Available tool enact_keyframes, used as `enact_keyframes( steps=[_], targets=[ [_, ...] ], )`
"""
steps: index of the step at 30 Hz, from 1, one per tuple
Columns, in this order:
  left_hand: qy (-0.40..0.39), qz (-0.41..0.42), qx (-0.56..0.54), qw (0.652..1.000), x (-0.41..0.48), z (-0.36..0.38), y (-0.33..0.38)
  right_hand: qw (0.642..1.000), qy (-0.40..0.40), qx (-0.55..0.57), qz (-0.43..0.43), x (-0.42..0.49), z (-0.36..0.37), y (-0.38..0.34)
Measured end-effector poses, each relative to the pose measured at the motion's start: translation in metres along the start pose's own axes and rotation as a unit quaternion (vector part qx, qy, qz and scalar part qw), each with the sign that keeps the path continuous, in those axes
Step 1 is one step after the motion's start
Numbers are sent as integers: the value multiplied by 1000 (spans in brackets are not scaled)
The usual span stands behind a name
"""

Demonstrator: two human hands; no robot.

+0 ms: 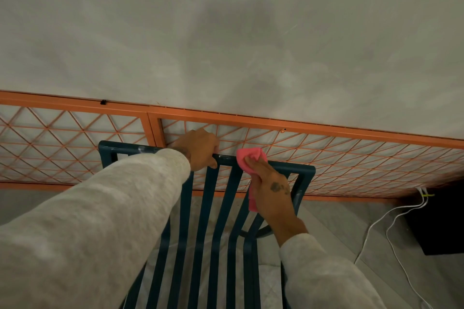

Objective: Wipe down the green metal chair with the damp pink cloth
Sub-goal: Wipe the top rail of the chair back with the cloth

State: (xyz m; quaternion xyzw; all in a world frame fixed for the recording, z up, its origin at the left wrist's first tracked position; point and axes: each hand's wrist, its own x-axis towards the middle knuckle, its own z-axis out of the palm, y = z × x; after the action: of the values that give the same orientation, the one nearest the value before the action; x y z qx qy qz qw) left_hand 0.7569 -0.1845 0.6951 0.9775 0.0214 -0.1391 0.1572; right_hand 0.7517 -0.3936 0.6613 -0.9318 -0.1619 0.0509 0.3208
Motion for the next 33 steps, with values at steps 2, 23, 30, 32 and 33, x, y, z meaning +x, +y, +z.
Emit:
enact_keyframes(
  steps=[2, 23, 30, 32, 33],
  targets=[
    [5, 0, -3, 1000, 0, 1, -1, 1000, 12, -14, -4, 1, -8, 14],
    [19, -1, -6, 1000, -1, 6, -5, 997, 32, -46, 52, 4, -20, 8],
    [21, -7, -11, 1000, -1, 7, -3, 1000, -13, 3, -22, 4, 1, 1],
    [26, -6, -14, 1000, -2, 8, -3, 999, 0, -7, -45, 2, -5, 15],
    [29, -5, -15, 999, -2, 8, -4, 998, 22, -17, -56, 2, -8, 23]
  ],
)
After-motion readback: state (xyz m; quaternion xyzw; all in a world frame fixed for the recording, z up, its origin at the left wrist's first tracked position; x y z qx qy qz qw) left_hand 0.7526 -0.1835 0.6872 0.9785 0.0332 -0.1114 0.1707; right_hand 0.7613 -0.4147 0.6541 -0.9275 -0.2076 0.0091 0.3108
